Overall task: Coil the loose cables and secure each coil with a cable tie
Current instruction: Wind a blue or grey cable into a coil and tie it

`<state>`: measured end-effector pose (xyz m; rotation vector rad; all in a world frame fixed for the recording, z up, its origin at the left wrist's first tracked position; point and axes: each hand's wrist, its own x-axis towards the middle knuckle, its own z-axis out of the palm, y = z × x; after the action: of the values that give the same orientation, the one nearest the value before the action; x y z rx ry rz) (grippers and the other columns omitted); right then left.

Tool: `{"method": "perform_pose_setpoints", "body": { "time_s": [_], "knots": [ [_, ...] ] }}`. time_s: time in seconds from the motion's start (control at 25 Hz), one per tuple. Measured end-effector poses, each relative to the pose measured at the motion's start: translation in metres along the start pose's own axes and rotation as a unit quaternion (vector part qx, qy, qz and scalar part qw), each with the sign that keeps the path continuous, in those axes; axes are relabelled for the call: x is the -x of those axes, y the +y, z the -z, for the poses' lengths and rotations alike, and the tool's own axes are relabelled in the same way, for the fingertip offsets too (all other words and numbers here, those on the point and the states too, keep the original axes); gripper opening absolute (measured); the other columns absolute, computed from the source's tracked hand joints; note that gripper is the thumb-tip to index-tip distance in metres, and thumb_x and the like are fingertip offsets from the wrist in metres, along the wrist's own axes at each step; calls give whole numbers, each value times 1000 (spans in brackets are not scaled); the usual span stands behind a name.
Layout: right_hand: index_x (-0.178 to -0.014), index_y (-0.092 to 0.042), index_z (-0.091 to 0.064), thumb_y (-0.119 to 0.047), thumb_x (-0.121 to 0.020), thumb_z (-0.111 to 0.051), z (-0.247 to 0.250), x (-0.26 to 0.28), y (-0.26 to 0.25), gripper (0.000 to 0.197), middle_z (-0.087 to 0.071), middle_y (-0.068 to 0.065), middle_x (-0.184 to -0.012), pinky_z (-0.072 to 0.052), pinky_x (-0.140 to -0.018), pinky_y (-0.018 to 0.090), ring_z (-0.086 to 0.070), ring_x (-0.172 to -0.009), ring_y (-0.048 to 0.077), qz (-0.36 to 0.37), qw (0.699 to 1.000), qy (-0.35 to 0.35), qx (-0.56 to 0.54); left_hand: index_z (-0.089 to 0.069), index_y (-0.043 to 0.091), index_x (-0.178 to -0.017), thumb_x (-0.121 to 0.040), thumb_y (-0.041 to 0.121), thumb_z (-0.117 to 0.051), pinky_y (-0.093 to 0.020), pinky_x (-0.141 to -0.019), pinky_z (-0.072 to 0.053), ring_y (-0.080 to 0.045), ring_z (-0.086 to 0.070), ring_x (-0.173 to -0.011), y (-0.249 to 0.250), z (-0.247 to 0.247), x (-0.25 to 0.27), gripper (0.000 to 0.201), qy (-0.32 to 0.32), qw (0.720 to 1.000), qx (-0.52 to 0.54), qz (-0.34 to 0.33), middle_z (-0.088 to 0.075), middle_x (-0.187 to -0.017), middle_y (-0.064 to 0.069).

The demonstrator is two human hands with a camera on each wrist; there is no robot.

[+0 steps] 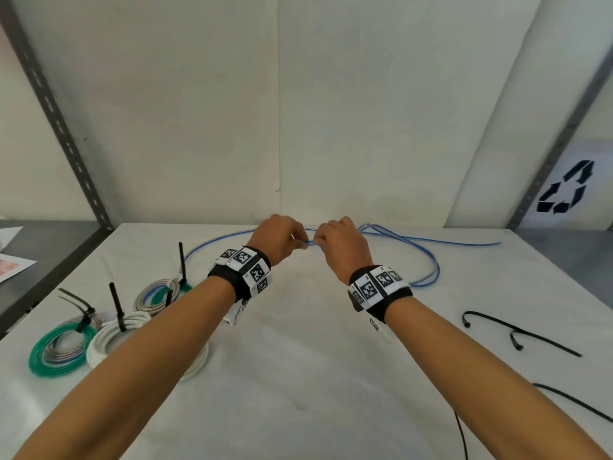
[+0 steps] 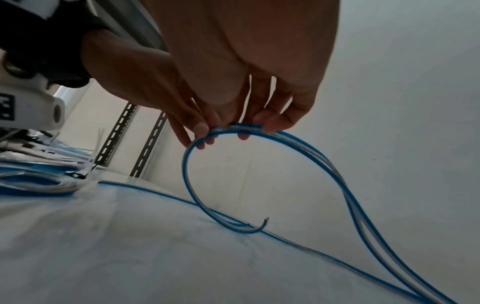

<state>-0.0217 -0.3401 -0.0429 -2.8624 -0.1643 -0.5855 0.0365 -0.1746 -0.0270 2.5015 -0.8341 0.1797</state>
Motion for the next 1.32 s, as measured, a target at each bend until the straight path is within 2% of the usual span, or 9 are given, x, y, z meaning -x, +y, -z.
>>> {"method": "perform_pose_setpoints", "body": {
  "time_s": [0.2, 0.36, 0.44, 0.64, 0.84, 1.12, 1.2, 1.24, 1.32],
  "knots": [
    [-118, -18, -66, -25, -96, -64, 13, 2, 33, 23, -66, 4, -115, -41, -87, 42, -52, -112, 31, -71, 996, 59, -3, -77, 13, -98, -91, 18, -72, -39, -82, -51, -23, -67, -87, 10, 13, -9, 10, 112, 990, 51, -64, -71, -95, -5],
    [-121, -13, -63, -21, -99, -59, 9, 6, 72, 24, -64, 16, -119, -46, -86, 38, -58, -112, 36, -188, 978, 0, -90, -74, 10, -96, -92, 15, -71, -24, -75, -53, -18, -68, -80, 12, 32, -11, 7, 233, 959, 145, -67, -70, -92, -3],
    [-121, -13, -63, -23, -98, -63, 5, 13, 84, 25, -66, 16, -116, -46, -86, 35, -60, -110, 35, -232, 961, -23, -145, -72, 9, -95, -92, 14, -71, -34, -73, -60, -17, -70, -77, 16, 40, -9, 6, 276, 930, 236, -48, -70, -88, -2],
    [-134, -14, -57, -23, -93, -70, -5, 16, 88, 43, -69, 17, -114, -47, -91, 32, -62, -112, 32, -284, 919, -7, -272, -71, 4, -100, -92, 13, -71, -40, -75, -63, -25, -73, -84, 32, 47, -3, 12, 288, 878, 381, 2, -72, -90, -10],
    [-146, -9, -42, -27, -91, -73, -26, 20, 101, 65, -53, 19, -142, -42, -106, 38, -52, -129, 34, -298, 933, -65, -193, -68, 4, -101, -94, 12, -70, -40, -77, -63, -20, -72, -81, 41, 54, 0, 11, 305, 826, 475, 6, -70, -94, -14],
    [-137, -11, -49, -39, -86, -77, -22, 23, 91, 65, -61, 14, -127, -47, -96, 36, -58, -120, 30, -328, 906, -6, -269, -68, 3, -102, -94, 12, -70, -37, -74, -62, -24, -73, -81, 60, 60, 0, 12, 296, 816, 496, -27, -70, -91, -10],
    [-131, -12, -54, -40, -77, -85, -1, 18, 73, 69, -66, 9, -112, -52, -80, 34, -66, -101, 27, -282, 863, 64, -414, -68, 0, -104, -94, 11, -70, -39, -73, -63, -25, -72, -80, 62, 58, 1, 16, 285, 815, 504, -22, -69, -91, -10],
    [-127, -11, -55, -37, -75, -86, 12, 14, 62, 66, -67, 11, -107, -52, -71, 33, -68, -89, 27, -262, 807, 103, -519, -68, -1, -104, -94, 11, -70, -40, -73, -63, -26, -72, -79, 63, 55, 2, 16, 280, 815, 508, -14, -70, -90, -10],
    [-123, -9, -56, -26, -91, -70, 38, 6, 45, 38, -68, 17, -102, -52, -55, 29, -67, -68, 25, -243, 708, 171, -640, -68, 0, -104, -93, 11, -71, -41, -73, -63, -26, -72, -78, 61, 48, 4, 15, 273, 813, 514, 9, -70, -88, -9]
  ]
}}
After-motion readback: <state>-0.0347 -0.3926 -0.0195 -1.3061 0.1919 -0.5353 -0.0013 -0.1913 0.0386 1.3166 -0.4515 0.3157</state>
